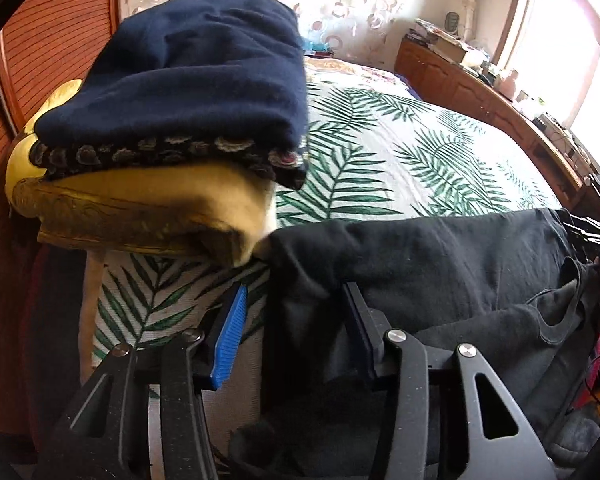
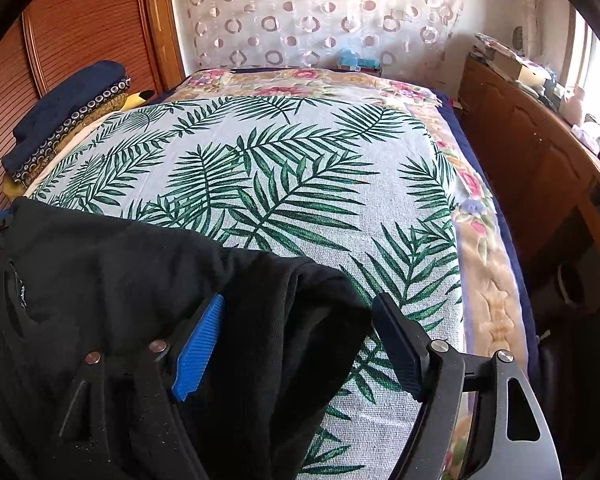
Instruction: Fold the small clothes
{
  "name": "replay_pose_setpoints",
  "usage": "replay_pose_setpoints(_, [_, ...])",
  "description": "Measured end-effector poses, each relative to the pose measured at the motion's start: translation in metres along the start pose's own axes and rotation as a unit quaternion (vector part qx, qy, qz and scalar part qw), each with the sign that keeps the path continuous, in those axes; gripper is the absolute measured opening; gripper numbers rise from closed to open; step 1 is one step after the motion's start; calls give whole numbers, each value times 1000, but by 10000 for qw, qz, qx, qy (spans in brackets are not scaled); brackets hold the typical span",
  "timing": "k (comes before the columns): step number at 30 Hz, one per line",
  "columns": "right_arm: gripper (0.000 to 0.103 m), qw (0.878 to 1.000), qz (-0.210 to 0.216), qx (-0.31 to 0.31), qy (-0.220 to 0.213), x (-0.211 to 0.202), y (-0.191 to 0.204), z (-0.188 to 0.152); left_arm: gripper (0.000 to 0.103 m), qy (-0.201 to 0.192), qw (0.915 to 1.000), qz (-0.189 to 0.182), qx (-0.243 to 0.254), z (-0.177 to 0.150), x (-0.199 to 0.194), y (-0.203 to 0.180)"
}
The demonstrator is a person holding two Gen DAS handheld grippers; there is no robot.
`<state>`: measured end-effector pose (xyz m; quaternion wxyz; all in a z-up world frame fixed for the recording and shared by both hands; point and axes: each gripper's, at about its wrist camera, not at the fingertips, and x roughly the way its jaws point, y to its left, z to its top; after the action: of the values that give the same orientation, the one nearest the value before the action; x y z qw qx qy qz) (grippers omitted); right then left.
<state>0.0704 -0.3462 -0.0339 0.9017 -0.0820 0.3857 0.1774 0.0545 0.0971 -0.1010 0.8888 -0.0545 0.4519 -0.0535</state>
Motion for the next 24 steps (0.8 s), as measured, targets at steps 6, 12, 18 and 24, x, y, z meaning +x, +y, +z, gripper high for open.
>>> replay_pose_setpoints(6, [61, 9998, 169, -135, 18, -4, 5, -1, 49, 93, 9997, -227, -12, 10, 7, -9])
replay_pose_setpoints(12, [16, 9982, 576, -138, 14, -10, 6, -6, 14, 111, 9996, -229, 91, 17, 7, -18])
replay_pose_setpoints(18, [12, 9971, 718, -102, -233, -35, 13, -13, 9, -567, 9978, -277, 205, 15, -45, -38])
replay_pose_setpoints(24, [11, 9905, 896, 187, -1026, -123, 14, -9, 8, -1464, 9864, -637, 391, 14, -136, -61])
